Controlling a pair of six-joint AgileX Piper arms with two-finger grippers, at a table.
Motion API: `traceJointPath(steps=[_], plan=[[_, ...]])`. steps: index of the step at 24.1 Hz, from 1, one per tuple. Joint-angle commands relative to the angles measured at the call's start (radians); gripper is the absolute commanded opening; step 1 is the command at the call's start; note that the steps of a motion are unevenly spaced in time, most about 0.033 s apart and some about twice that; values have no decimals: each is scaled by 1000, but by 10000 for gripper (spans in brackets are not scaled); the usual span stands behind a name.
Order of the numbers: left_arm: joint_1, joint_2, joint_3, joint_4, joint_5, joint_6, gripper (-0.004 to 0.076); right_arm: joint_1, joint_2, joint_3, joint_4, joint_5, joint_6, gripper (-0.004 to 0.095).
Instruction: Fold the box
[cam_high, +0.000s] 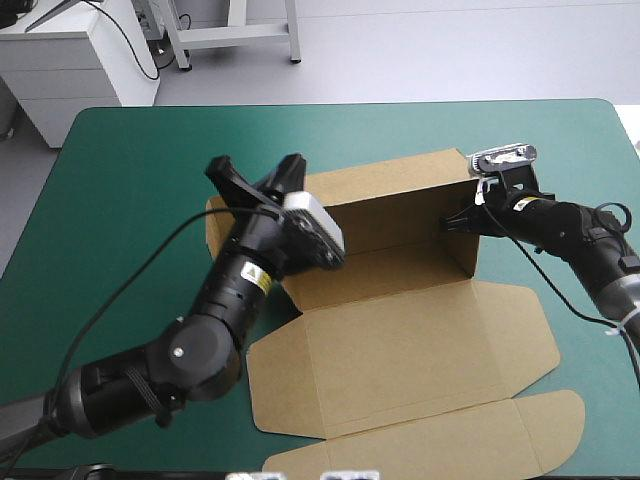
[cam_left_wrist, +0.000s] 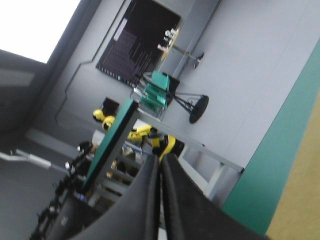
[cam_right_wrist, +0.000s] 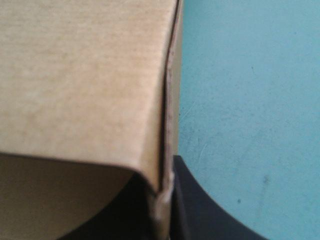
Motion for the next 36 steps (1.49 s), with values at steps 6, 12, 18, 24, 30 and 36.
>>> traceJointPath(steps=[6, 12, 18, 24, 30, 36], plan=[[350, -47, -194, -201, -83, -16, -2, 3, -28, -169, -47, 168, 173, 4], [669, -47, -239, -499, -115, -12, -2, 3, 10, -302, -79, 343, 269, 4], [1105, -42, -236, -1120, -139, 226, -2, 47, 216, -560, -87, 601, 300, 4], [1322, -1, -235, -1593, -78, 579, -2, 107, 386, -600, -118, 459, 291, 97], [1332, 71, -235, -1684, -39, 646, -2, 109, 460, -600, -121, 317, 196, 405], [1332, 120, -235, -1679, -30, 683, -2, 109, 424, -685, -121, 356, 195, 404]])
